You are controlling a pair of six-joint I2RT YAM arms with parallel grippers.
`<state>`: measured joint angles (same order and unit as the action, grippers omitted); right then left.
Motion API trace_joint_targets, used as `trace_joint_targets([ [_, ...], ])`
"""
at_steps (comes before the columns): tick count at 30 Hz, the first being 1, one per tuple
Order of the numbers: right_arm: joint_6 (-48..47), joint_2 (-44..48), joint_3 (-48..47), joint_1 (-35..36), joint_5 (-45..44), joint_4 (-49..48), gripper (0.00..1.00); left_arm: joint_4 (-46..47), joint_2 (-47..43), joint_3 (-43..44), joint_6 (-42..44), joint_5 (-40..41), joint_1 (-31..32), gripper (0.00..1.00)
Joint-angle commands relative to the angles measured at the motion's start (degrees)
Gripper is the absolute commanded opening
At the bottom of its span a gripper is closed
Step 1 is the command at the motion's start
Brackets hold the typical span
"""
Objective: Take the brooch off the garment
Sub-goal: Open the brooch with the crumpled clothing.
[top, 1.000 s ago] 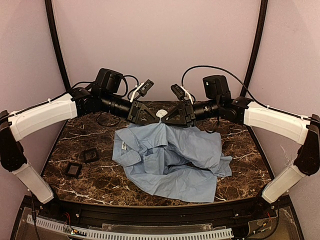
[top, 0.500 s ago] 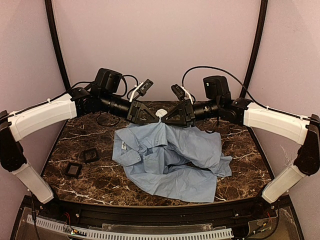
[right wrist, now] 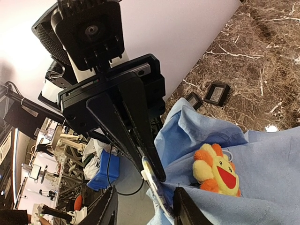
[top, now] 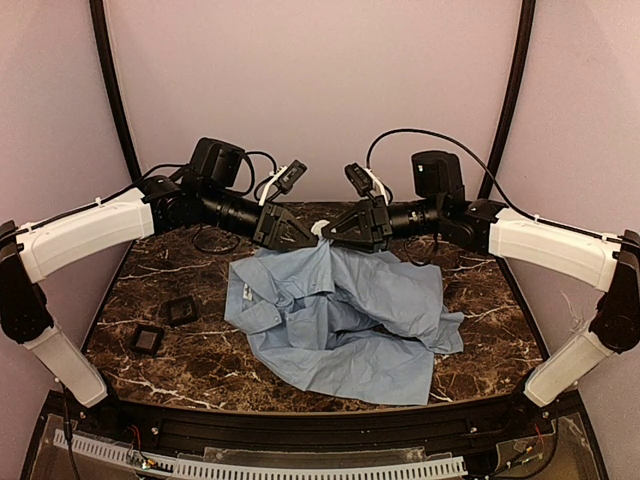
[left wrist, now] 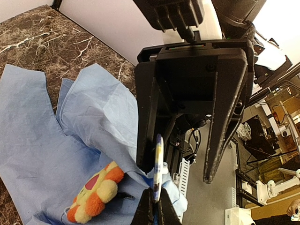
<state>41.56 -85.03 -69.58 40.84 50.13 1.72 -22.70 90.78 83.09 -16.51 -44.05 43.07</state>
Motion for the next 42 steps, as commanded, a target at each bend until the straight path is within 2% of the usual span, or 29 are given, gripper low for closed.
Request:
trace_joint_targets([
  [1,0.7,1.8,1.3,-0.5,0.5,-4.5,0.38,0.3,-1.5,-0.6,0.4,-0.8,0.0,0.01],
  [18,0.9,-0.4,1.4,-1.1,1.1,-6.2,0.09,-0.8,-0.3,0.7,0.7,-0.3,0.1,0.01],
  [26,1.1,-2.7,0.3,-1.1,-0.3,-5.1,0.04,-1.5,0.3,1.3,1.2,-0.6,0.1,0.01],
  [29,0.4,-3.1,-0.3,-1.1,-0.1,-4.6,0.10,-2.0,0.4,1.4,1.5,-0.3,0.0,0.01],
  [36,0.1,-1.5,-1.1,-1.2,-0.5,-4.4,0.38,-2.3,0.6,-0.3,1.4,0.7,-1.9,0.01],
  [39,0.1,-0.9,-0.8,-1.3,-0.6,-4.2,0.42,-2.3,0.9,-0.5,1.6,0.2,-2.2,0.01],
  [42,0.2,-0.5,0.0,-1.6,-0.6,-4.3,0.41,-2.4,1.1,-0.7,1.8,0.0,-2.5,0.01],
])
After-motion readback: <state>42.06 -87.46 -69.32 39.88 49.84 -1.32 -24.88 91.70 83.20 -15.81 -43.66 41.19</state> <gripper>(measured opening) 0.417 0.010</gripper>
